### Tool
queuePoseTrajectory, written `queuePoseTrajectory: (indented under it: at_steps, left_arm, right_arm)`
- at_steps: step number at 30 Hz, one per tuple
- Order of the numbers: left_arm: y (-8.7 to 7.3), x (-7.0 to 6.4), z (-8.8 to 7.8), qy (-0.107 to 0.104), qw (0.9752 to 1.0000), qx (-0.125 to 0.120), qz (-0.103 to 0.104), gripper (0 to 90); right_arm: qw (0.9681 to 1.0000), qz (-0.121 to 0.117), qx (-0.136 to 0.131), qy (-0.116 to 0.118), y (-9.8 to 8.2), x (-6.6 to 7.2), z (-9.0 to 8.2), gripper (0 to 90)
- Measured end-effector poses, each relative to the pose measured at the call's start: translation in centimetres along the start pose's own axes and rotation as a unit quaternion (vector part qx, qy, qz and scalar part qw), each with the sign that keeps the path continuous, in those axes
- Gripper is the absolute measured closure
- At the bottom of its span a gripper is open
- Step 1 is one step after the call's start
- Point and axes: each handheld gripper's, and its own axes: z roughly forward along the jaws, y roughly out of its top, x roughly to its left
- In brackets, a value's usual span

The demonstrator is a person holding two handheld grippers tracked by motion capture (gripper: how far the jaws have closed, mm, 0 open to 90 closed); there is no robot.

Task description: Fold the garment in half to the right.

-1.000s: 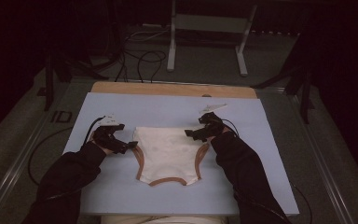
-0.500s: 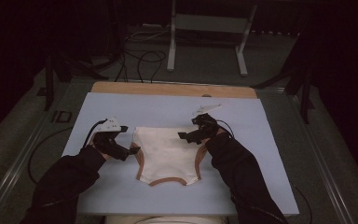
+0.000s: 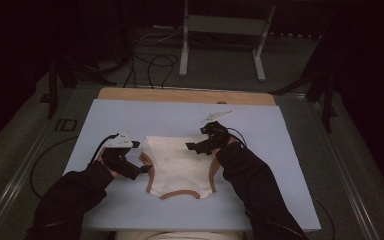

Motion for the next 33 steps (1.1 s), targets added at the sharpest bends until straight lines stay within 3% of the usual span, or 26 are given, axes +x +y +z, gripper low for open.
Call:
queuePoseTrajectory:
  at_steps: [14,22,33]
  left_arm:
    - [0.1,-3.4,-0.3,-0.017,0.9989,0.002,0.044,0.2]
    - [-0.8,-4.7,0.2,-0.029,0.9967,0.016,0.074,0.2]
    - [-2.1,-5.9,1.5,-0.051,0.9932,0.038,0.098,0.2]
  right_arm:
    - [0.9997,-0.018,-0.004,0.016,1.9,1.5,0.4,10.0]
    - [0.9994,-0.021,0.000,0.027,2.9,2.3,1.9,9.8]
    - [0.9990,-0.019,0.010,0.038,3.8,3.1,3.9,9.8]
